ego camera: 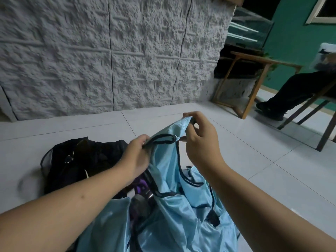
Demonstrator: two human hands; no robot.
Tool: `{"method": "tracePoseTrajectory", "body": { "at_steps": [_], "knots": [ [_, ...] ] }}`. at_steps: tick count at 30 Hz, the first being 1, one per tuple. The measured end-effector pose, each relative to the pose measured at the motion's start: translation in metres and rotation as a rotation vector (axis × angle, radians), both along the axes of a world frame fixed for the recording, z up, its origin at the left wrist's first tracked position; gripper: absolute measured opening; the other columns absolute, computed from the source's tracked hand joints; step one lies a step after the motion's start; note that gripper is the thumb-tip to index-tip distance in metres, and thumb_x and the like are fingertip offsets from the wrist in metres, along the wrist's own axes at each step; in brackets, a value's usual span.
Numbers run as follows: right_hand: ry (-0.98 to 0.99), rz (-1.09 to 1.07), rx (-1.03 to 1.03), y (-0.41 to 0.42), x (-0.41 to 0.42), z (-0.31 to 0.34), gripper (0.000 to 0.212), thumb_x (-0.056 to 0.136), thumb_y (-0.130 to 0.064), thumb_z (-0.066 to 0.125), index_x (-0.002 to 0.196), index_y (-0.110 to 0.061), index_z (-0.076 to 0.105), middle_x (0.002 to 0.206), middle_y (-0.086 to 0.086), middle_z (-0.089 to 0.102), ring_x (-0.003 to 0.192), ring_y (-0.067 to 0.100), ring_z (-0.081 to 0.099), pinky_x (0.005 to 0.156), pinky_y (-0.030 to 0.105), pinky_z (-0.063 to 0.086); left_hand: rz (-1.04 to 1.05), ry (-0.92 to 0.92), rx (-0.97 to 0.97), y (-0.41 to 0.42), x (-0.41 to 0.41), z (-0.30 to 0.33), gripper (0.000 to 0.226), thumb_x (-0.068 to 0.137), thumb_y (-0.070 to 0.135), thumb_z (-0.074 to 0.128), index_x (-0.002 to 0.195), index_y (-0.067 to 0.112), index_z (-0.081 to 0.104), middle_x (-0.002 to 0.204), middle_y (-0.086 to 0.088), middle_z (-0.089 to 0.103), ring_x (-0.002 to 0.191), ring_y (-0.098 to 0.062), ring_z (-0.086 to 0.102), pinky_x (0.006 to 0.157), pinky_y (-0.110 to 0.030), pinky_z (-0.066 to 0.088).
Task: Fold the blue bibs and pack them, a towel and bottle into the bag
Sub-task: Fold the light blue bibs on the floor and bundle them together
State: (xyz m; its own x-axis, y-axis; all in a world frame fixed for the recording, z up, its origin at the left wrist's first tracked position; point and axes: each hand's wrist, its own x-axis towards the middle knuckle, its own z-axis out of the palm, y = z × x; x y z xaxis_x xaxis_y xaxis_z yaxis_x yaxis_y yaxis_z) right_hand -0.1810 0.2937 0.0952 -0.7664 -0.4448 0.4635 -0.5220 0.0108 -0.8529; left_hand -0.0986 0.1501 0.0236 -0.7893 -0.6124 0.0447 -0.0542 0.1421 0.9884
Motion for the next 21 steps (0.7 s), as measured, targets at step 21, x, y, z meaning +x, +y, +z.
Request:
{"method": "tracePoseTrajectory", "body": {
  "at_steps": [21],
  "knots": [
    [0.199, -0.13, -0.137, -0.019, 0.017, 0.11, 0.021, 0.082, -0.019, 0.047, 0.07, -0.001, 0.049, 0.063, 0.028, 0.05, 0.055, 0.025, 0.043, 0.049, 0.056, 0.039, 0.434, -0.041, 0.011, -0.051, 0.046, 0.079, 0.019, 0.092, 0.013, 0.053, 0.083, 0.017, 0.07, 0.083, -0.013, 0.072, 0.067, -0.038, 0.072, 0.056, -0.044, 0.063]
  ]
}}
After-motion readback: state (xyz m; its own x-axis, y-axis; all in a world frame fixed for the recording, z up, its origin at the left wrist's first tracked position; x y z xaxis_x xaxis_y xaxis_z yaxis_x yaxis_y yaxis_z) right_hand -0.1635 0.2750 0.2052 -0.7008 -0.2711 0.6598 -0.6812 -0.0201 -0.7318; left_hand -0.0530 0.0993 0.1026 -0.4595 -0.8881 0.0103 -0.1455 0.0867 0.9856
